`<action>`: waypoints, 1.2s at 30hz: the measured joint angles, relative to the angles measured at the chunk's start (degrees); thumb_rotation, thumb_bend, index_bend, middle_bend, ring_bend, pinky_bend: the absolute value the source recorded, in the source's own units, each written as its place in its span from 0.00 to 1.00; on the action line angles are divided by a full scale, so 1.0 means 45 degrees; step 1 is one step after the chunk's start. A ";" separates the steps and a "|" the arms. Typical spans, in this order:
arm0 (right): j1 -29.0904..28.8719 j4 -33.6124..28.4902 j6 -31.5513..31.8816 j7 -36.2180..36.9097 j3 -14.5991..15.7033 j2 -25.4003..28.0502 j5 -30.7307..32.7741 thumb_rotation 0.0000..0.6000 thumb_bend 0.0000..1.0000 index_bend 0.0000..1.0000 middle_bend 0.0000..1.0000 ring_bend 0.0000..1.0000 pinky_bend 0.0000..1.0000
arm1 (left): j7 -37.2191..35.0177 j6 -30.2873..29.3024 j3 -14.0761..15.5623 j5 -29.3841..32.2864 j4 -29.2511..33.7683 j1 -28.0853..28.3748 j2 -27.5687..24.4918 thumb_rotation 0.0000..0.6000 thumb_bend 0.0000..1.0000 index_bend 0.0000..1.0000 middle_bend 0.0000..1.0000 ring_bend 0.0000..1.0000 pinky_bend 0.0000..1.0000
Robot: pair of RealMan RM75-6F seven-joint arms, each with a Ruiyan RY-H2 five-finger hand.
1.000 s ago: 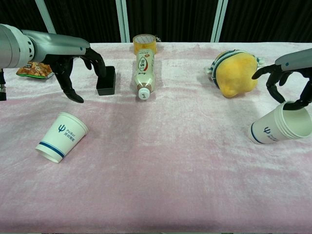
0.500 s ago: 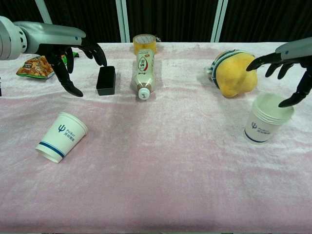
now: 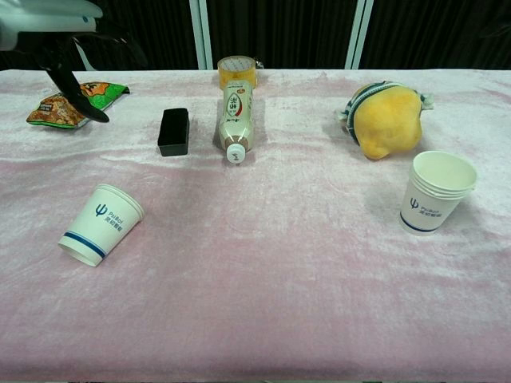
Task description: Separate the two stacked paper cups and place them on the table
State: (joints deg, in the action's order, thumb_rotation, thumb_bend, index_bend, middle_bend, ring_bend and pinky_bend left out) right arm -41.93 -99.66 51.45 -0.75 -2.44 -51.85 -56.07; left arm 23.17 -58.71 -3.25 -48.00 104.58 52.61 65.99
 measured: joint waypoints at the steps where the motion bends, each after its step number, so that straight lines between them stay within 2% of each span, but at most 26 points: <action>1: 0.0268 0.0167 0.0393 0.0129 0.0008 -0.0004 -0.0172 1.00 0.13 0.00 0.00 0.12 0.18 | -0.0159 -0.0141 0.0019 -0.0203 0.0077 -0.0208 -0.0137 1.00 0.10 0.16 0.11 0.00 0.21; 5: 0.1815 0.1208 0.2485 0.1172 0.0141 -0.0191 -0.1357 1.00 0.13 0.00 0.00 0.12 0.18 | -0.0812 -0.0736 0.0183 -0.1169 0.0227 -0.0977 -0.0546 1.00 0.10 0.12 0.08 0.00 0.18; 9: 0.3493 0.2308 0.4323 0.2182 0.0490 -0.0575 -0.2562 1.00 0.13 0.00 0.00 0.12 0.18 | -0.1347 -0.1749 0.0616 -0.2356 0.0212 -0.2089 -0.0855 1.00 0.10 0.11 0.07 0.00 0.16; 16: 0.5709 0.3080 0.6658 0.2726 0.1276 -0.1604 -0.4213 1.00 0.13 0.00 0.00 0.12 0.18 | -0.2385 -0.4382 0.1492 -0.4480 -0.0244 -0.4433 -0.0992 1.00 0.10 0.11 0.07 0.00 0.12; 22: 0.6655 0.3040 0.7593 0.1605 0.1685 -0.2331 -0.4875 1.00 0.14 0.00 0.00 0.12 0.18 | -0.4240 -0.6085 0.2283 -0.5865 -0.1424 -0.6556 -0.0875 1.00 0.10 0.11 0.07 0.00 0.12; 28: 0.7211 0.2481 0.8254 0.0225 0.1810 -0.2602 -0.5355 1.00 0.14 0.00 0.00 0.12 0.18 | -0.5856 -0.6517 0.2965 -0.6274 -0.2741 -0.8111 -0.0648 1.00 0.10 0.10 0.07 0.00 0.11; 32: 0.7626 0.1966 0.8936 -0.0577 0.1752 -0.2654 -0.5834 1.00 0.14 0.00 0.00 0.12 0.18 | -0.6239 -0.6640 0.2949 -0.6410 -0.3341 -0.8561 -0.0481 1.00 0.10 0.10 0.07 0.00 0.10; 36: 0.7908 0.1677 0.9197 -0.0937 0.1594 -0.2691 -0.5956 1.00 0.14 0.00 0.00 0.12 0.18 | -0.6552 -0.7238 0.2759 -0.7103 -0.3559 -0.8780 -0.0420 1.00 0.10 0.10 0.07 0.00 0.10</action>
State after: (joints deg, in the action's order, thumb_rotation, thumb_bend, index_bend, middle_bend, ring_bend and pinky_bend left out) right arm -6.34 -92.12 92.84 -4.97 4.73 -63.96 -82.87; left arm -6.31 -91.28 9.16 -79.97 88.57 13.10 64.10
